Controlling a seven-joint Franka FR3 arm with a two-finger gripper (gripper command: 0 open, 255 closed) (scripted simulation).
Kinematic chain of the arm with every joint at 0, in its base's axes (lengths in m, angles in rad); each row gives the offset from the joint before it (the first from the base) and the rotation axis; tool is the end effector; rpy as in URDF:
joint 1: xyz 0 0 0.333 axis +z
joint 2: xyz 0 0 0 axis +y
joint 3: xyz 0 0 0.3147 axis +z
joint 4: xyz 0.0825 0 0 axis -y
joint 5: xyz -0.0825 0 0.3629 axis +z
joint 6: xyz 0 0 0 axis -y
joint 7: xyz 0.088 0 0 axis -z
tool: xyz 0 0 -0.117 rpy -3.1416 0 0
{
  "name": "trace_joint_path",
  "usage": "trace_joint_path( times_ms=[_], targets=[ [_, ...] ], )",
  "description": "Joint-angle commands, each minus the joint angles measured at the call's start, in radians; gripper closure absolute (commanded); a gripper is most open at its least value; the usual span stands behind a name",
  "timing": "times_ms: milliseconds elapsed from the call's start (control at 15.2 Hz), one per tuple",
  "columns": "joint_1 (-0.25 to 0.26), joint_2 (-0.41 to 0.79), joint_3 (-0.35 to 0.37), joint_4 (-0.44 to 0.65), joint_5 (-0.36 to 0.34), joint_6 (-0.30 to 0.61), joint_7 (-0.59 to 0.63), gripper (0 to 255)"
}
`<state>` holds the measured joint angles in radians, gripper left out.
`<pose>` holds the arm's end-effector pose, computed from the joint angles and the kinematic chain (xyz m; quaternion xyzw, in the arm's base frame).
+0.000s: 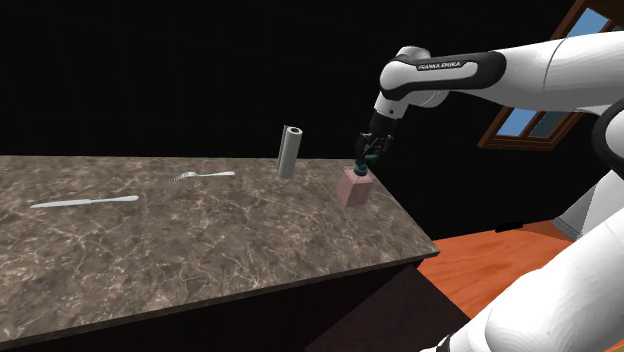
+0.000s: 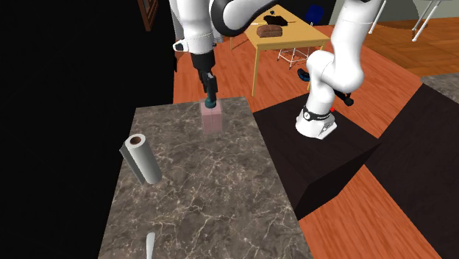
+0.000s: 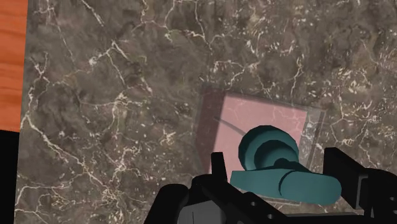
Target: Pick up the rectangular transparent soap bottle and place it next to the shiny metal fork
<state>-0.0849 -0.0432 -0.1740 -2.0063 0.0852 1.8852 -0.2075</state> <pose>0.4990 -0.1257 0.4650 -0.9975 0.0402 0.0281 0.0516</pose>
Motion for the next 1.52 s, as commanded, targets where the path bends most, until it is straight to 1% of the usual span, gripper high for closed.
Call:
trace_joint_path(
  times_ms=[0,726,1452],
  targets=[
    [0.000,-0.005,0.001,0.025,-0.002,-0.030,0.004,255],
    [0.000,-0.020,0.001,0.157,-0.007,-0.175,0.017,255],
    [0.000,-0.007,-0.001,0.320,-0.005,-0.325,0.027,255]
  ],
)
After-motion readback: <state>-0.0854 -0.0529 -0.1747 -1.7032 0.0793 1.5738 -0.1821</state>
